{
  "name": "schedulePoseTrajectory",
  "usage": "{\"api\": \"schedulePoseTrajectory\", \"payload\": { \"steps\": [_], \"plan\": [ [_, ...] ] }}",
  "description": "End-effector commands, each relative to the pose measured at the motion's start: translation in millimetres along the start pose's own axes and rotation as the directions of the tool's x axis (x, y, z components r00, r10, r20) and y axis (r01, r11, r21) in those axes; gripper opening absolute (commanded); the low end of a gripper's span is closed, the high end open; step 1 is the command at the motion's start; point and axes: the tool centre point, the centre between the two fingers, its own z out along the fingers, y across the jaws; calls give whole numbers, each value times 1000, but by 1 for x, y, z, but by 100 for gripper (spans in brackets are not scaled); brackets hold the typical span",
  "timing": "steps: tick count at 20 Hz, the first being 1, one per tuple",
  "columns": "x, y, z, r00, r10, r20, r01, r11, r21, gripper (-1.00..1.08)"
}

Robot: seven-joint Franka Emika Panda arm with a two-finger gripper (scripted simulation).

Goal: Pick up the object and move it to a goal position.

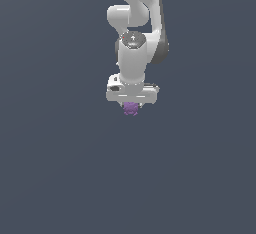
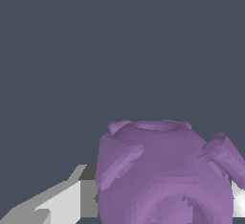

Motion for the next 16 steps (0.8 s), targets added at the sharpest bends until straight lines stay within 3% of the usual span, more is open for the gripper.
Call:
{"api": "schedulePoseTrajectory", "payload": {
  "steps": [1, 16],
  "plan": [
    [-9, -16, -25, 1000, 0, -1, 0, 1000, -1, -100],
    [-56, -109, -167, 1000, 0, 0, 0, 1000, -2, -100]
  ]
}}
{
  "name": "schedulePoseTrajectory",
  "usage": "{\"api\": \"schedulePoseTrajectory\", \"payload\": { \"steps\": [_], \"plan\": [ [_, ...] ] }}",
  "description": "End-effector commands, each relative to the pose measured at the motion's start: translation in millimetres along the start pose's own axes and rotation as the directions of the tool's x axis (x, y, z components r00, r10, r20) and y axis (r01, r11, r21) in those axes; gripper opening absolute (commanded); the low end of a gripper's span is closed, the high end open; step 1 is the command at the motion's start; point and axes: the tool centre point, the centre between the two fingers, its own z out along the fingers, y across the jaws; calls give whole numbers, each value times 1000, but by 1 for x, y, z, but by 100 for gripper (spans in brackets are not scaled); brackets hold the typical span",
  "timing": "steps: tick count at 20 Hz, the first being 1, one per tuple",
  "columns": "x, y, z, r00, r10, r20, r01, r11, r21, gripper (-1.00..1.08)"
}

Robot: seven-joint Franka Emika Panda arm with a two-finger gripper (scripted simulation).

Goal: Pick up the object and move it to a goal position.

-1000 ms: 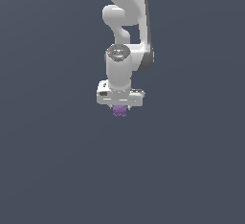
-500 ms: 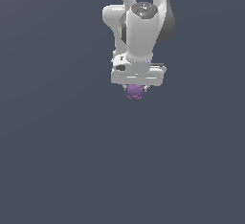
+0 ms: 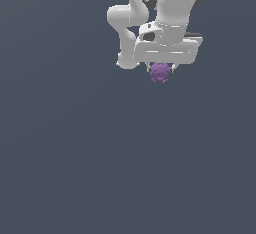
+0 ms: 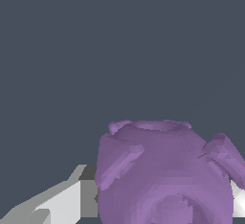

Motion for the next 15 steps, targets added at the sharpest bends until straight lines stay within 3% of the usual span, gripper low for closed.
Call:
{"api": "schedulePoseTrajectory", "payload": {
  "steps": [1, 8, 15],
  "plan": [
    [-6, -13, -19, 1000, 1, 1, -1, 1000, 0, -100],
    [-16, -37, -55, 1000, 0, 2, 0, 1000, 2, -100],
    [-17, -44, -65, 1000, 0, 2, 0, 1000, 2, -100]
  ]
}}
